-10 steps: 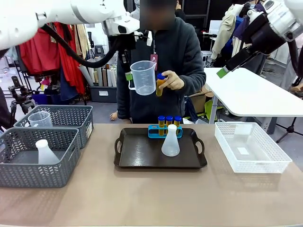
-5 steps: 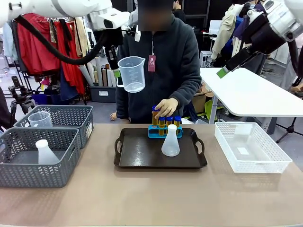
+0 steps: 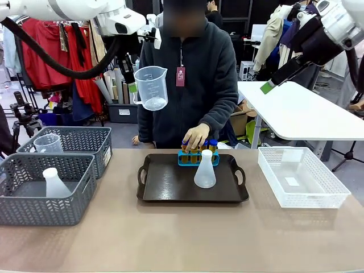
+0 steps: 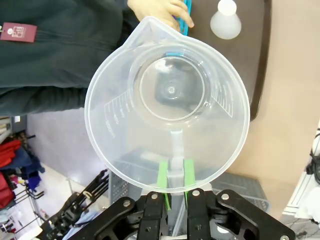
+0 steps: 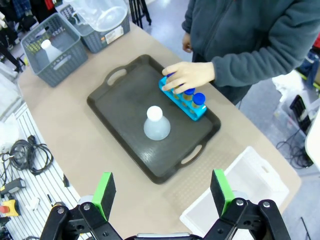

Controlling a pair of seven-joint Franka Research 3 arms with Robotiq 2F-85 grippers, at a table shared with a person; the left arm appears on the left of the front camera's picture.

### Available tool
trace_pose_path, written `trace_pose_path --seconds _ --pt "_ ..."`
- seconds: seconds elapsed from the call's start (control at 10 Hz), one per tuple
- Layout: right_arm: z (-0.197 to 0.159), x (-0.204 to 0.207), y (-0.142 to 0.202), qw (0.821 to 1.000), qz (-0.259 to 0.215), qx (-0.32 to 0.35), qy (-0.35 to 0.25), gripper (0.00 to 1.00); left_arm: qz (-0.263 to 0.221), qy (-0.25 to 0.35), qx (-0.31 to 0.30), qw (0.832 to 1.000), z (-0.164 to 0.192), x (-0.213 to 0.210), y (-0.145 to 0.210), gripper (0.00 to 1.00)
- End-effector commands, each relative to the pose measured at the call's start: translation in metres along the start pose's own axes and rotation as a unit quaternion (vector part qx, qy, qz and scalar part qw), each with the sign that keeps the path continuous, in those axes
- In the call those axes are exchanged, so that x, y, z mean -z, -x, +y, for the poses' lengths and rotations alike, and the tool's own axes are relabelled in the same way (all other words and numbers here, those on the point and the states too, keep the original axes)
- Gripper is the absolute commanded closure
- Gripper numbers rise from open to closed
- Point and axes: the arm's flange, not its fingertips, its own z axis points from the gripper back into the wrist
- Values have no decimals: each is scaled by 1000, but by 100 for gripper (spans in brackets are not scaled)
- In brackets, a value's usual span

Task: Prepare the laboratory tools.
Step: Pick up one Large Measuring Cup and place it on the Handle tray.

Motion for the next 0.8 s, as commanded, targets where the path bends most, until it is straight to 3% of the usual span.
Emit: trace_pose_path --seconds 0.0,0.3,0.7 --pt "0 -1 1 1000 -1 0 0 0 1 2 -1 1000 1 -1 3 100" --pt "0 -1 1 1000 -1 0 0 0 1 1 1 1000 0 2 -1 100" --pt "0 -1 1 1000 -1 0 0 0 3 63 24 998 -24 49 -35 100"
